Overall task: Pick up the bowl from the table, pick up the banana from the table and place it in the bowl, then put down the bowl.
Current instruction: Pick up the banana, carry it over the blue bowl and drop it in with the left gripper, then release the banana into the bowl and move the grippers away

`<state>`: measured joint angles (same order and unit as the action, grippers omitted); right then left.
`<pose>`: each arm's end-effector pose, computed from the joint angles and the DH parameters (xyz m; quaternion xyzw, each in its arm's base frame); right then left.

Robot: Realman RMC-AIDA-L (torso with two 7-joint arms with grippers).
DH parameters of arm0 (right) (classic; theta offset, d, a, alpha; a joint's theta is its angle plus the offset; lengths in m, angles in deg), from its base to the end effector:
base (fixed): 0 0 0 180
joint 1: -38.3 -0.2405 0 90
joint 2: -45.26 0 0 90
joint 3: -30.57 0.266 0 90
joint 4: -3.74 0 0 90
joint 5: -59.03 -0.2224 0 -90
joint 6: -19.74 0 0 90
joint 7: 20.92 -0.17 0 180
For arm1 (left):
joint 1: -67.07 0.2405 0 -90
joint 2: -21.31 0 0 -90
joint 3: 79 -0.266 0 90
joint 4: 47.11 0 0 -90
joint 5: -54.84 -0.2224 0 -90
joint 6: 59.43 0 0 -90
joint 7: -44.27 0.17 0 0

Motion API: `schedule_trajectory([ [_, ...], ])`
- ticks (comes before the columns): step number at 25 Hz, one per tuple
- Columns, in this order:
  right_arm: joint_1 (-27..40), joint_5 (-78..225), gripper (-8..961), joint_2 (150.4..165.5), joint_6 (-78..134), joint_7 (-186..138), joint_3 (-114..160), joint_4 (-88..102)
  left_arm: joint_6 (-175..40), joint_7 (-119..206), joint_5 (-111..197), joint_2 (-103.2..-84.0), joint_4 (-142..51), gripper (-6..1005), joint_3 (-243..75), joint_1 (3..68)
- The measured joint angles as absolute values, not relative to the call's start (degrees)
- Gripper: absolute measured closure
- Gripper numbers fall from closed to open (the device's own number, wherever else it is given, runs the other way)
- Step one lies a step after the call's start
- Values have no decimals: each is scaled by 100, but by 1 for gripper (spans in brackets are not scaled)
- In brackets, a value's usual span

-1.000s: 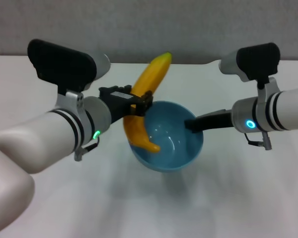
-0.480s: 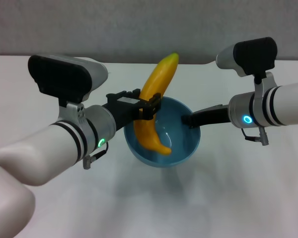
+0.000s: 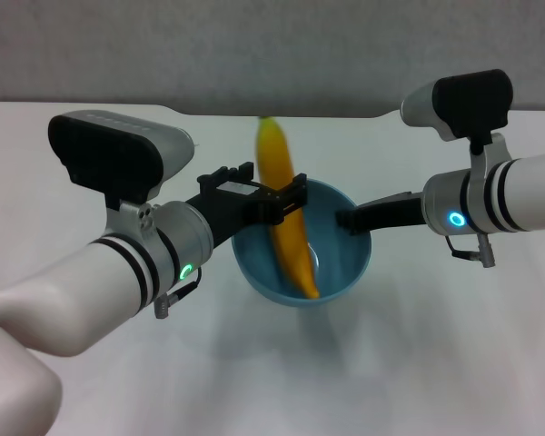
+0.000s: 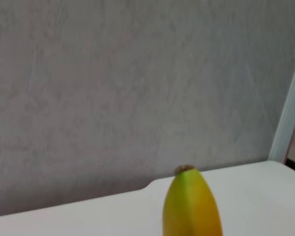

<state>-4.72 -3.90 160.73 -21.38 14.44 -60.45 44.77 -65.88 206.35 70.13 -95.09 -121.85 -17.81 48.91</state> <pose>0.2102 0.4559 -0.0949 -0.8694 0.4184 0.0426 0.2594 -0.1504 0.3905 -0.0963 -0.8326 -0.3170 -0.2318 0.3905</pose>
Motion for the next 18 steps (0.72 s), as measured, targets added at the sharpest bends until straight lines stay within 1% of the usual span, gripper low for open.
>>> schedule_trajectory([
  [2,-461,-389,895,16074,-2136,1443,-6032,4477,-6500,20632,7013,-9509,-12184,282,-1791,4919],
  [8,-437,-363,894,16062,-2113,1441,-6008,4346,-6471,20617,6988,-9491,-12241,103,-1700,4984],
  [18,-398,-336,892,16041,-2048,1475,-5867,4063,-6400,20696,6422,-9431,-12589,108,-1278,5313],
])
